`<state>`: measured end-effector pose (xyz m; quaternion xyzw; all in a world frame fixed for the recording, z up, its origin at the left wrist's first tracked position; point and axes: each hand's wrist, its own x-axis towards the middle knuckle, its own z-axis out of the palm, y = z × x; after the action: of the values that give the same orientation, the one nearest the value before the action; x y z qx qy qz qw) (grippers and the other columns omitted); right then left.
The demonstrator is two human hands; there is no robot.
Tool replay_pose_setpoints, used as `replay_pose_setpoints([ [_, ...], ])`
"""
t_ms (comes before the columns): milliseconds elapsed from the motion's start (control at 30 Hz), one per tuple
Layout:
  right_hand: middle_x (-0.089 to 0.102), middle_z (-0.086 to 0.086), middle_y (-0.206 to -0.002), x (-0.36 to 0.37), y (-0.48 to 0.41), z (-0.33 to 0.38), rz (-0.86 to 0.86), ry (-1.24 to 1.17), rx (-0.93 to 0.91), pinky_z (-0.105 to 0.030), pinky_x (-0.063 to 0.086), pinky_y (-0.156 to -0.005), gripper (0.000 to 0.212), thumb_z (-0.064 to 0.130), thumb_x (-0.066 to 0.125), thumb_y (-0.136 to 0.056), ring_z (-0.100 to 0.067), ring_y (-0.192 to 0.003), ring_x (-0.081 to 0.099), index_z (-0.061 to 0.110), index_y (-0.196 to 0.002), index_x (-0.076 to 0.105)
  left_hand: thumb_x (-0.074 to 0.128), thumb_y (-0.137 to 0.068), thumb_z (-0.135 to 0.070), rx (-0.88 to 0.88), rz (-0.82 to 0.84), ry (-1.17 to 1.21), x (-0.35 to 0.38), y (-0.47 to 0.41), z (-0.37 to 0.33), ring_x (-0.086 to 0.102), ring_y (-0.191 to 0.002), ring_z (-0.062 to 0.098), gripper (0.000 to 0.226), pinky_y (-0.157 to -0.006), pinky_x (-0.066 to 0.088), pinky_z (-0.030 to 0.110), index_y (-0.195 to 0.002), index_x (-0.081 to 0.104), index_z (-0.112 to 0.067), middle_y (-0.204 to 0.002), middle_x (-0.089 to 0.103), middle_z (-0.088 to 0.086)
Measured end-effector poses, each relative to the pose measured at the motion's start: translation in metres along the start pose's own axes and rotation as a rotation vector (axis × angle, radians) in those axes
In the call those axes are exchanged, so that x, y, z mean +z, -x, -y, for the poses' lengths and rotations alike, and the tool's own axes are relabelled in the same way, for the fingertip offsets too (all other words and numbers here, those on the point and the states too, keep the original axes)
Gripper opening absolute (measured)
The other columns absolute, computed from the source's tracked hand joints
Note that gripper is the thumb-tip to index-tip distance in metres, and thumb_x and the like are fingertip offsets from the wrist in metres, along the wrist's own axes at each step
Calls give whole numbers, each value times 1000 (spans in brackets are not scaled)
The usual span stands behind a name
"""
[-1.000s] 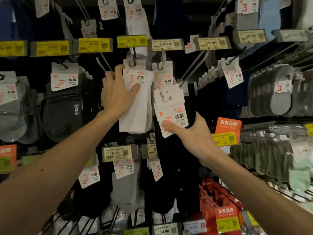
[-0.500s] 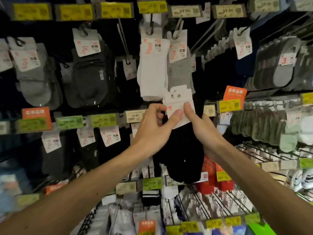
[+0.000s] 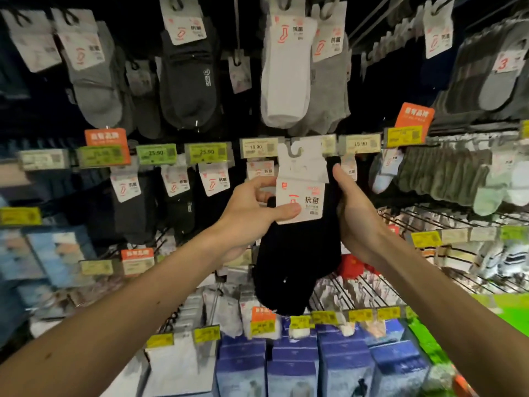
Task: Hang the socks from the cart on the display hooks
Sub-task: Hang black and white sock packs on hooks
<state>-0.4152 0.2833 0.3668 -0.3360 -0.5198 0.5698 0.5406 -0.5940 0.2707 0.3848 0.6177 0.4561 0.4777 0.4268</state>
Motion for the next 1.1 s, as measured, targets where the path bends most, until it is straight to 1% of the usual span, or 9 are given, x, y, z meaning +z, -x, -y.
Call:
replay_pose_setpoints([
  [67, 67, 0, -131, 1, 4, -5, -25, 18, 51, -40, 53, -97, 77, 64, 66, -83, -20, -113, 68, 26, -147, 47, 77, -82, -3, -36, 56, 52, -8, 9, 4, 66, -111, 20, 47, -104, 50, 43, -123, 63, -18, -113, 71, 5],
  [133, 60, -1, -140, -1, 6, -13, -44, 32, 36, -47, 46, -106, 104, 64, 78, -72, -21, -122, 63, 22, -155, 32, 73, -84, 1, -62, 75, 103, -15, 18, 8, 64, -116, 23, 43, -105, 49, 43, -121, 63, -18, -111, 71, 5],
  [200, 63, 1, -137, 7, 12, -19, -62, 37, 24, -43, 47, -105, 92, 60, 73, -78, -18, -122, 63, 20, -152, 37, 69, -87, 2, -94, 84, 157, -23, 25, 13, 63, -117, 26, 41, -101, 51, 42, -123, 60, -17, -113, 70, 7],
  [333, 74, -3, -115, 12, 23, -35, -66, 40, 17, -33, 57, -87, 32, 34, 57, -99, -19, -104, 72, 16, -125, 64, 64, -91, 0, -164, 18, 233, -38, 33, 25, 69, -103, 22, 34, -84, 56, 40, -119, 52, -16, -115, 71, 9],
  [533, 75, -1, -113, 4, 34, -71, -159, 106, 71, -40, 55, -95, 36, 32, 60, -94, -17, -105, 71, 14, -126, 61, 60, -89, -1, -236, -222, 127, -58, 41, 57, 69, -96, 20, 32, -73, 54, 30, -117, 55, -15, -106, 71, 4],
  [800, 78, 1, -99, -16, 33, -100, -178, 112, 246, -26, 54, -71, 24, 23, 55, -100, -13, -87, 75, 13, -122, 61, 59, -92, -4, -357, -297, 232, -66, 36, 104, 70, -83, 18, 24, -60, 50, 27, -111, 58, -19, -99, 74, 6],
  [900, 78, -2, -100, -21, 21, -115, -204, 132, 292, -32, 55, -78, 30, 28, 59, -98, -19, -92, 75, 12, -122, 62, 56, -97, -11, -392, -322, 270, -67, 28, 117, 71, -83, 17, 21, -58, 51, 26, -116, 58, -20, -103, 75, 8],
  [1000, 78, -4, -100, -16, 3, -124, -173, 149, 272, -37, 55, -83, 31, 37, 61, -95, -23, -95, 74, 14, -114, 69, 54, -102, -30, -391, -366, 223, -71, 19, 123, 70, -62, 9, 19, -47, 50, 22, -113, 60, -16, -77, 76, 1],
  [1100, 78, 0, -87, -4, -18, -130, -100, 205, 207, -29, 54, -70, 21, 33, 62, -94, -17, -81, 75, 17, -102, 71, 50, -102, -41, -387, -413, 172, -78, 4, 125, 68, -53, 4, 30, -43, 46, 17, -105, 62, -15, -64, 72, -6],
])
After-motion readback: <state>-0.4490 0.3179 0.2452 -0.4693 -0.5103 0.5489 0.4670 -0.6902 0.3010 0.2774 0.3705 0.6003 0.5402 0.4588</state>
